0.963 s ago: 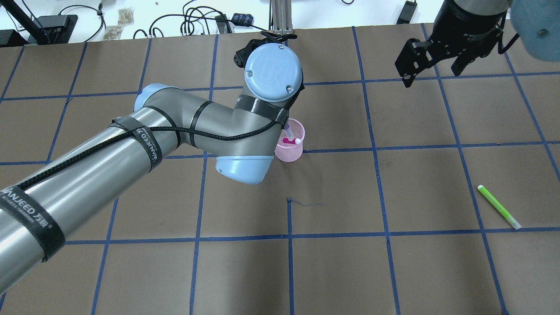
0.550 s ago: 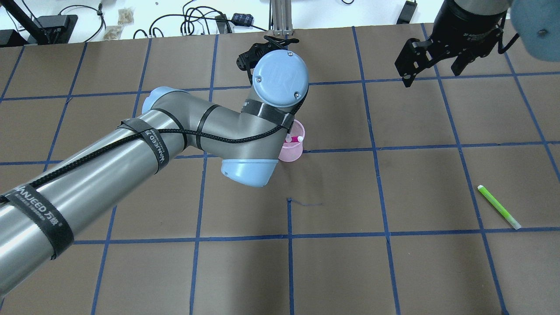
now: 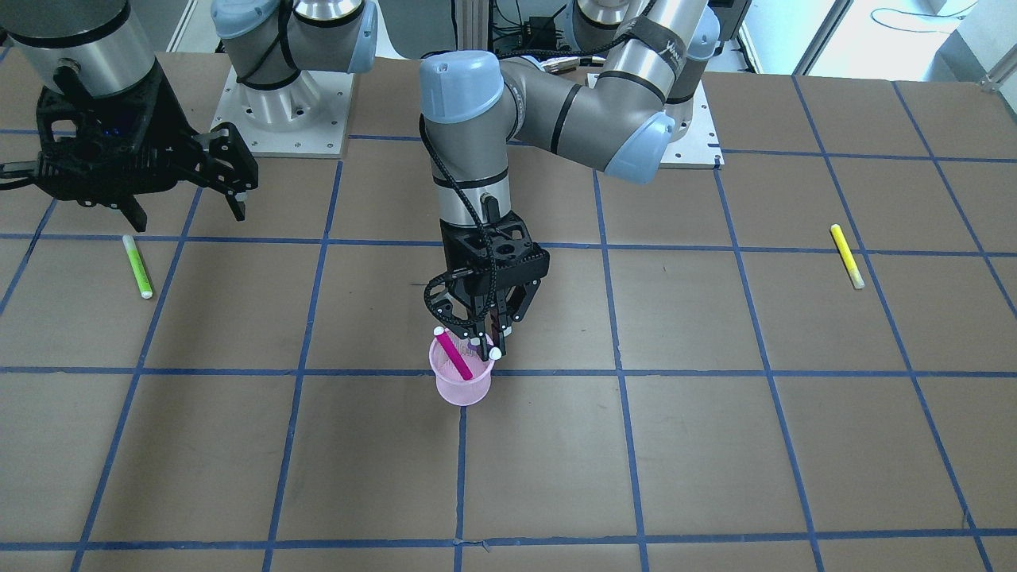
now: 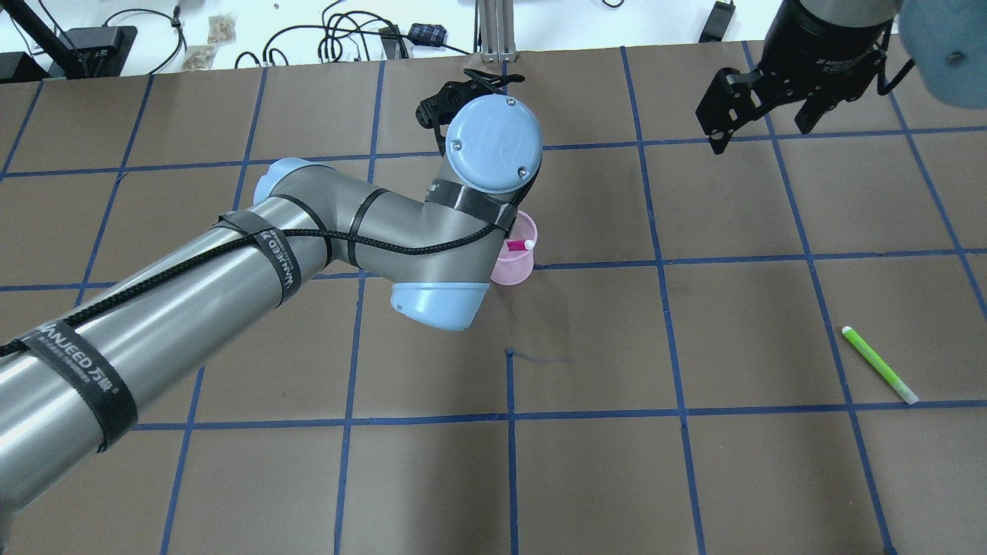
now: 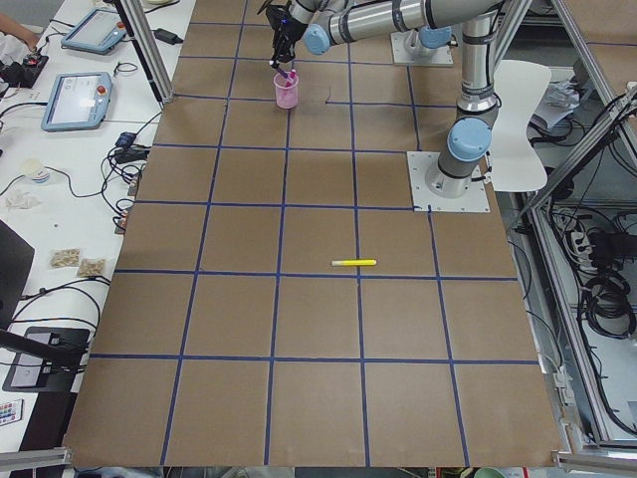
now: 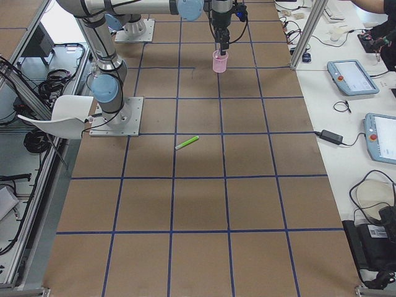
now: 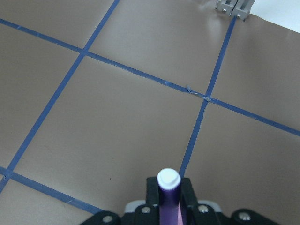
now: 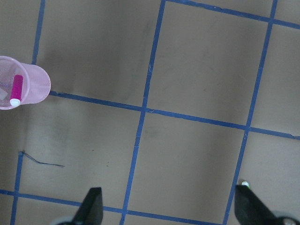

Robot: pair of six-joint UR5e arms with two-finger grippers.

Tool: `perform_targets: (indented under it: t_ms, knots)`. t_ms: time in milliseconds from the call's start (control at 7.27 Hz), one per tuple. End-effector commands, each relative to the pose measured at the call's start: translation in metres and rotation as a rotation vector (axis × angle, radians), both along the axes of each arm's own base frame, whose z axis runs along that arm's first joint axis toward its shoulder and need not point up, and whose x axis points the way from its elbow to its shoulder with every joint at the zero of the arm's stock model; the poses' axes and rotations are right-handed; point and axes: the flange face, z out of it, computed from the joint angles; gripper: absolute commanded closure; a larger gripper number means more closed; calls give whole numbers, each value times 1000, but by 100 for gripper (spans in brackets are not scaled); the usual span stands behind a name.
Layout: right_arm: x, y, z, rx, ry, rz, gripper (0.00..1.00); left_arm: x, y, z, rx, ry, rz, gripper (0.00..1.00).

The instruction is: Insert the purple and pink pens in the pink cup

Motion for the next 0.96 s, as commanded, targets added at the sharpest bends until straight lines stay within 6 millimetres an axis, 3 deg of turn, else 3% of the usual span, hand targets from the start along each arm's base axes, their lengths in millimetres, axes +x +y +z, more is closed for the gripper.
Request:
perform_targets:
  t_ms: [0, 275, 413, 550, 688, 826]
  knots:
    - [0, 0, 0, 1, 0, 0, 0, -1, 0, -4, -11, 6, 1, 90]
    - [0, 0, -1, 1, 0, 0, 0, 0, 0, -9, -9, 22, 46, 41]
    - [0, 0, -1, 1, 0, 2, 0, 0, 2, -10, -6, 22, 43, 37]
    - [0, 0, 0, 0, 0, 2, 0, 2, 0, -8, -11, 22, 45, 24]
    - [0, 0, 0, 0, 0, 2, 0, 15, -10, 10, -29, 37, 59, 17]
    - [0, 0, 0, -1, 0, 0, 0, 42, -20, 26, -10, 20, 42, 13]
